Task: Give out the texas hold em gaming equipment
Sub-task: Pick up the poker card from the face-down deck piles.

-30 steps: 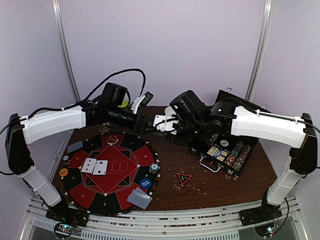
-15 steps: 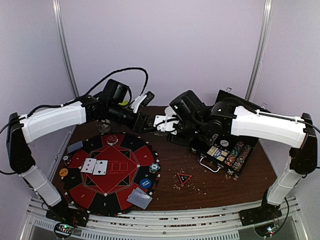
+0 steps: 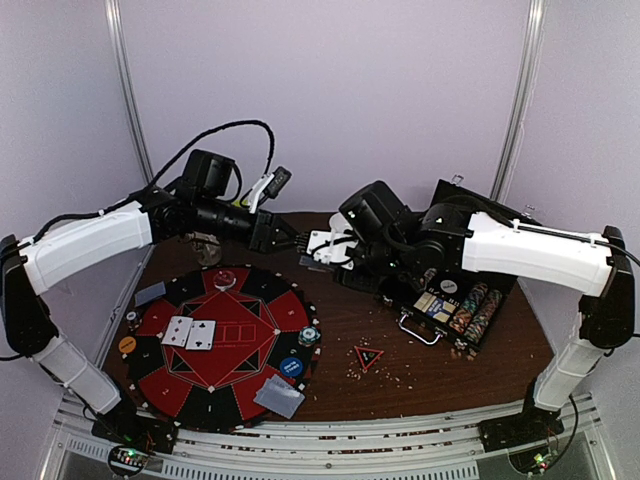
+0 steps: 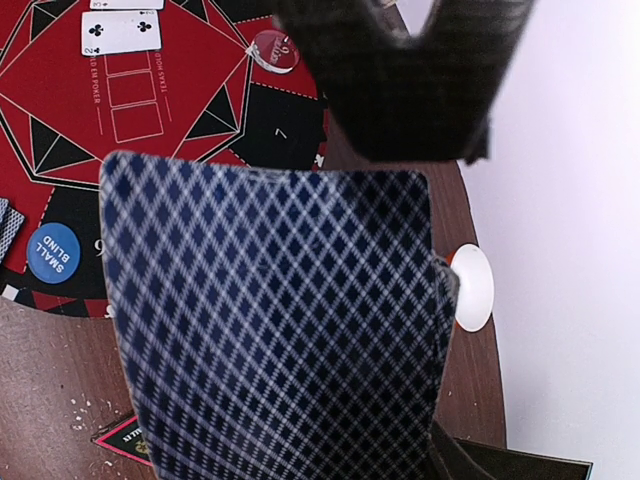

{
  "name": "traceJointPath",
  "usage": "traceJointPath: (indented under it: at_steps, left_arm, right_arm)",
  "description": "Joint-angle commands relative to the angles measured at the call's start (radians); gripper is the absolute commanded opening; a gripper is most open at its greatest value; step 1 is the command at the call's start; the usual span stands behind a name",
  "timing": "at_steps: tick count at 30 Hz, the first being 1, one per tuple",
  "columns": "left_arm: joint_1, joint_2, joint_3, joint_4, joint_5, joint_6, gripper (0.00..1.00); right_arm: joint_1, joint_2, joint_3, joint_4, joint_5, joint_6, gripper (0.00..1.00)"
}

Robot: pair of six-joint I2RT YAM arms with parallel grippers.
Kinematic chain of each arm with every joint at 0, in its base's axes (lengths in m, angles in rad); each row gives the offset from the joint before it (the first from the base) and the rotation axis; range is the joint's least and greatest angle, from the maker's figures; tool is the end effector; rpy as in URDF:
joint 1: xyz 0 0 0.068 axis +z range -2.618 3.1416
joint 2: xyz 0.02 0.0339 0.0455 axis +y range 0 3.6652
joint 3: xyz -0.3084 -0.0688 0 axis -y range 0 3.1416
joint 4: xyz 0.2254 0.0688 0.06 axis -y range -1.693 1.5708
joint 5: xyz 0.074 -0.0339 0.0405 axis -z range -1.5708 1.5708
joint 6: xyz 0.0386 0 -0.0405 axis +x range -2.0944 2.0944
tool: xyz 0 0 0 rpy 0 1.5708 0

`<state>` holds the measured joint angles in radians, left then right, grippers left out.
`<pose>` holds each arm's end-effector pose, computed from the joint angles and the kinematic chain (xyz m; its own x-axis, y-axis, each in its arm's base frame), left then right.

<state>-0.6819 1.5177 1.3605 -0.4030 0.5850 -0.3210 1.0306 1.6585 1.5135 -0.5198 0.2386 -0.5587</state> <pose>0.2394 -0.2218 0.3890 -0.6718 0.2066 -0.7113 0.7131 0.4401 -0.5457 0.1963 0.3096 0.3787 0.1220 -0.7981 -0.5901 -0.7937 0.2786 -0.5408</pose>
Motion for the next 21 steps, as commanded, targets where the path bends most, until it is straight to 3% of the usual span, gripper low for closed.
traceJointPath:
  at_steps: [1,5,12,15,19,21]
  left_arm:
    - [-0.001,0.012,-0.017,0.042,0.058,-0.028,0.29]
    - [-0.011,0.032,-0.01,0.044,0.067,-0.033,0.34]
    - [-0.021,0.057,-0.003,0.042,0.071,-0.033,0.33]
    - [-0.025,0.066,0.01,0.035,0.078,-0.026,0.24]
    - [-0.026,0.058,0.027,0.025,0.076,-0.023,0.0]
    - [-0.024,0.054,0.043,-0.007,0.068,-0.008,0.0]
  right_arm:
    - [-0.004,-0.024,0.002,0.011,0.013,0.001,0.45]
    - [-0.004,-0.023,0.002,0.012,0.013,0.002,0.45]
    - [-0.004,-0.025,0.001,0.012,0.011,0.0,0.45]
    - [-0.004,-0.027,-0.001,0.012,0.012,-0.001,0.45]
    - [-0.004,-0.028,-0.004,0.014,0.014,-0.003,0.45]
    - [-0.004,-0.03,-0.007,0.014,0.014,-0.002,0.45]
